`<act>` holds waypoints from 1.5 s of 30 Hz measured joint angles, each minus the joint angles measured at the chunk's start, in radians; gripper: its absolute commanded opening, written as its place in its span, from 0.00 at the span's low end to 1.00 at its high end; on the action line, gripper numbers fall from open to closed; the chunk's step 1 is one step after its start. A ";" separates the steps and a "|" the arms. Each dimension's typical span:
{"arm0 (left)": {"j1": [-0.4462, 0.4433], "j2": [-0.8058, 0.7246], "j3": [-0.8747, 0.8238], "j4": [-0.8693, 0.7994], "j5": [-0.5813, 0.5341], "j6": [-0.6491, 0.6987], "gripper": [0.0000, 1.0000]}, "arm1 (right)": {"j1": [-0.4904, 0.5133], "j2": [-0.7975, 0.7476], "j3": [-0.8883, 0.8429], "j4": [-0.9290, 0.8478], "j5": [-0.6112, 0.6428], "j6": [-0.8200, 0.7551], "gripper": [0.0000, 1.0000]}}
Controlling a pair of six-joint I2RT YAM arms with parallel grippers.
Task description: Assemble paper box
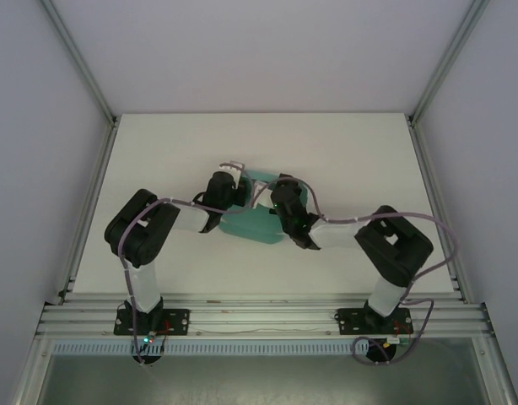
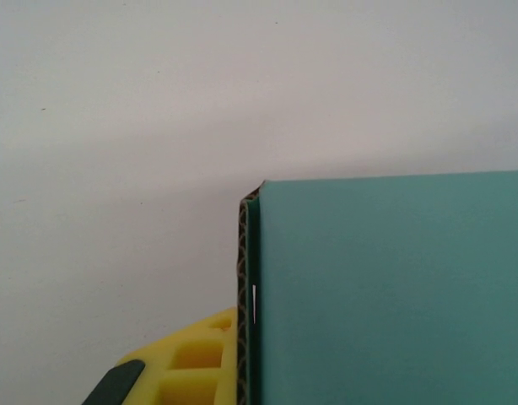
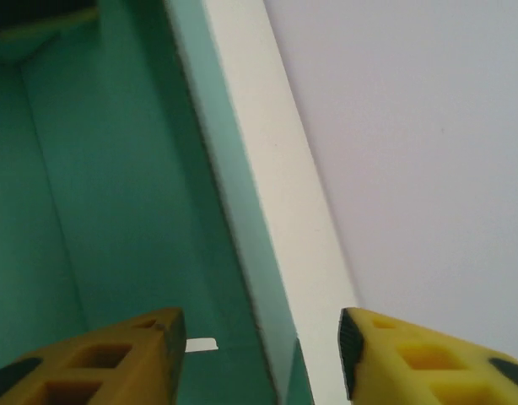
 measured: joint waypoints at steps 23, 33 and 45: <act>-0.003 0.007 -0.008 0.024 0.064 0.034 0.00 | -0.331 0.043 0.530 -0.603 -0.698 0.845 0.87; -0.003 0.012 -0.010 0.034 0.067 0.045 0.00 | -0.332 0.297 0.668 -0.763 -0.895 0.811 0.80; -0.008 0.012 -0.021 0.050 0.067 0.040 0.15 | -0.285 0.204 0.475 -0.536 -0.764 0.718 0.79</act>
